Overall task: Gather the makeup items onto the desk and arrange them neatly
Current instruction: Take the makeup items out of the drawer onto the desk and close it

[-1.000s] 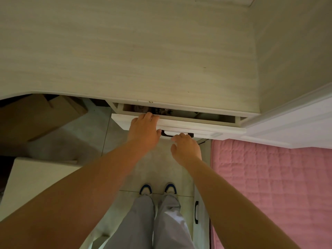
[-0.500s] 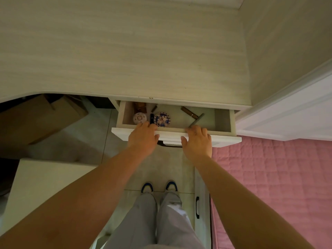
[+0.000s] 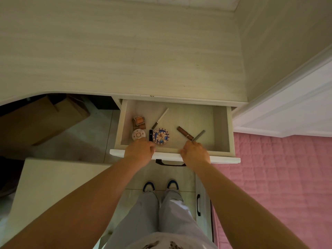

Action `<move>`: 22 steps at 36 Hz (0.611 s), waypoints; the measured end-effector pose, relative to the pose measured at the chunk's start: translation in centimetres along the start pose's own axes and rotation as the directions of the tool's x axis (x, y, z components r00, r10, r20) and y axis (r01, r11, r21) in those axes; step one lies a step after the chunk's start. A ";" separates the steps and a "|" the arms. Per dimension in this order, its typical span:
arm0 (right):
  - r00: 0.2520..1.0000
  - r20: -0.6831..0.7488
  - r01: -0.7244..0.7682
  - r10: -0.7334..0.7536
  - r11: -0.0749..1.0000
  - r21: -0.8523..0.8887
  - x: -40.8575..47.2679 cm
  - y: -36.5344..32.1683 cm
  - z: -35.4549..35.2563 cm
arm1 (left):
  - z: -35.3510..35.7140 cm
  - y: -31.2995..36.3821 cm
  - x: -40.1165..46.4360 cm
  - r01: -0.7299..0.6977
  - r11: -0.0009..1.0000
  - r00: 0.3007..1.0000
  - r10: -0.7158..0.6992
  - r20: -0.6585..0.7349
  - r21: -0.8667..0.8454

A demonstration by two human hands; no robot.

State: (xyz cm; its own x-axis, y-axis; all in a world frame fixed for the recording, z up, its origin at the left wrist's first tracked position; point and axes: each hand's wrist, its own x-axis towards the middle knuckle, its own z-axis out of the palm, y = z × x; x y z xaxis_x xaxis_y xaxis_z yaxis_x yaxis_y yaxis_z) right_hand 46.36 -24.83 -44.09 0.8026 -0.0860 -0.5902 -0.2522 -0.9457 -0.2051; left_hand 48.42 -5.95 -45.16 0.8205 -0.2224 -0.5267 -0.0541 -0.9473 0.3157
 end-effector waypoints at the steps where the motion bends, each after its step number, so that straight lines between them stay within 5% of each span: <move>1: 1.000 0.015 -0.006 0.006 1.000 0.004 -0.1 0.0 0.0 | 0.3 -0.1 -0.2 0.003 1.000 1.000 -0.003 0.001 -0.013; 12: 0.985 0.165 -0.039 0.051 0.996 -0.074 -1.5 0.0 -0.3 | 1.4 -0.3 -2.5 -0.051 0.985 0.999 0.048 0.020 0.163; 16: 0.978 0.201 -0.029 0.059 0.989 -0.146 -2.3 0.0 0.4 | 1.7 -0.7 -3.7 -0.032 0.999 0.987 0.025 0.158 0.041; 22: 0.972 0.210 -0.099 0.103 0.995 -0.032 -3.4 0.4 1.8 | 2.7 -1.3 -4.8 -0.037 0.999 0.977 0.031 0.211 0.027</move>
State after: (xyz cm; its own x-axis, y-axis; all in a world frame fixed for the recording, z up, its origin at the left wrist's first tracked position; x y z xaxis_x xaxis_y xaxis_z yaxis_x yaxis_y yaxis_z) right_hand 42.56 -24.35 -43.53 0.6408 -0.1153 -0.7590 -0.3128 -0.9421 -0.1210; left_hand 43.02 -4.26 -45.20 0.6796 -0.2952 -0.6716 -0.0997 -0.9441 0.3141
